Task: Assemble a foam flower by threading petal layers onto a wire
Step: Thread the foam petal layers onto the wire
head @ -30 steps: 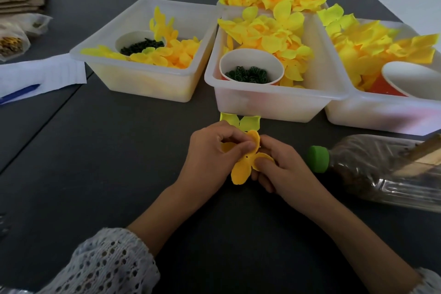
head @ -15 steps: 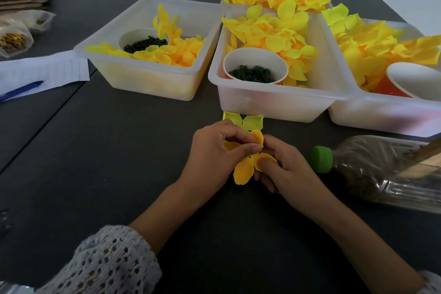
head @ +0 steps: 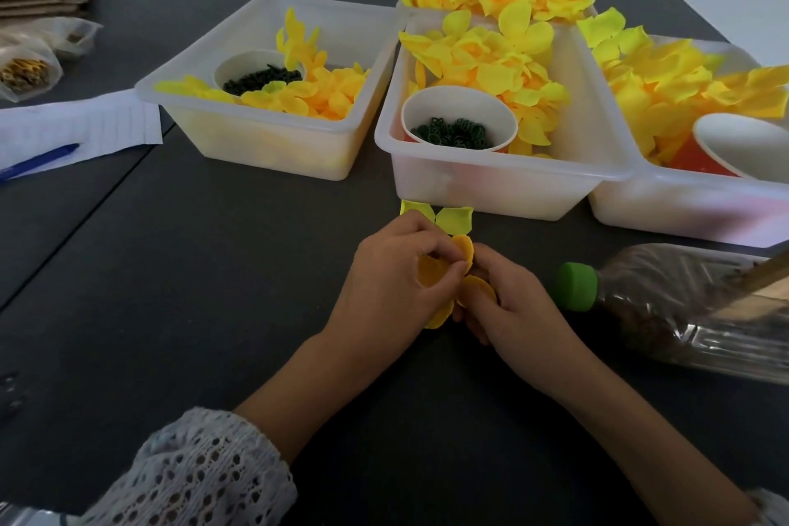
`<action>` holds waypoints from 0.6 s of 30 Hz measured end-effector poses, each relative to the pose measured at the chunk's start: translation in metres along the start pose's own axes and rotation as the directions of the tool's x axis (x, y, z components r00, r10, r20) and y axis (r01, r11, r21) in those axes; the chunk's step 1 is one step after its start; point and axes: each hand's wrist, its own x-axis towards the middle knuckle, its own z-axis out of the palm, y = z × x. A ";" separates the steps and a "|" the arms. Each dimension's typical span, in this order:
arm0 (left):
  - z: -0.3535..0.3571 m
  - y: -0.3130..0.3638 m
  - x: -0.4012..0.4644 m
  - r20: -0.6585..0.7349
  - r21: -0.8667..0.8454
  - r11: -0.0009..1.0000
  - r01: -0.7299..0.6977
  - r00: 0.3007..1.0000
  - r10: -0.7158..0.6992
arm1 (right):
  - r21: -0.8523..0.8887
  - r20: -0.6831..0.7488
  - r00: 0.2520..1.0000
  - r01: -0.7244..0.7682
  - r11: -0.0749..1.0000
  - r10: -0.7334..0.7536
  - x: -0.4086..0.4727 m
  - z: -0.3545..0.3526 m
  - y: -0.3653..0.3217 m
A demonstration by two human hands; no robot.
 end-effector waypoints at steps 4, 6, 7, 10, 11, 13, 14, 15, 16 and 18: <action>0.003 0.004 0.000 0.009 0.105 0.992 -0.066 0.998 0.066 | 0.025 -0.017 1.000 0.011 1.000 -0.010 -0.001 0.002 -0.001; 0.003 0.005 0.000 0.006 0.088 0.995 -0.053 0.999 0.053 | 0.086 -0.012 1.000 0.006 0.996 -0.005 -0.002 0.002 -0.002; 0.003 0.005 0.001 0.009 0.077 0.995 -0.056 0.998 0.056 | 0.126 -0.004 1.000 0.002 0.992 -0.002 -0.002 0.001 -0.003; 0.002 0.005 0.000 0.054 0.051 0.995 -0.091 0.995 0.088 | 0.193 0.008 1.000 0.004 0.981 -0.006 -0.002 -0.001 -0.006; 0.002 0.005 0.000 0.063 0.045 0.994 -0.101 0.993 0.098 | 0.182 0.004 1.000 0.004 0.983 -0.005 -0.002 -0.002 -0.007; 0.002 0.004 -0.001 0.054 0.036 0.993 -0.113 0.992 0.111 | 0.178 0.002 1.000 -0.004 0.984 0.004 -0.002 -0.002 -0.007; 0.002 0.003 -0.001 0.042 0.032 0.993 -0.114 0.993 0.112 | 0.187 0.002 1.000 -0.009 0.982 0.009 -0.002 -0.002 -0.007; 0.003 0.003 -0.001 0.029 0.028 0.993 -0.112 0.993 0.111 | 0.195 0.001 1.000 -0.015 0.981 0.015 -0.002 -0.001 -0.006; 0.003 0.002 -0.001 0.017 0.025 0.994 -0.108 0.994 0.107 | 0.198 0.003 1.000 -0.024 0.980 0.023 -0.002 -0.001 -0.006; 0.005 0.001 0.000 -0.002 0.030 0.995 -0.099 0.995 0.099 | 0.198 0.006 0.999 -0.047 0.979 0.047 -0.001 -0.001 -0.007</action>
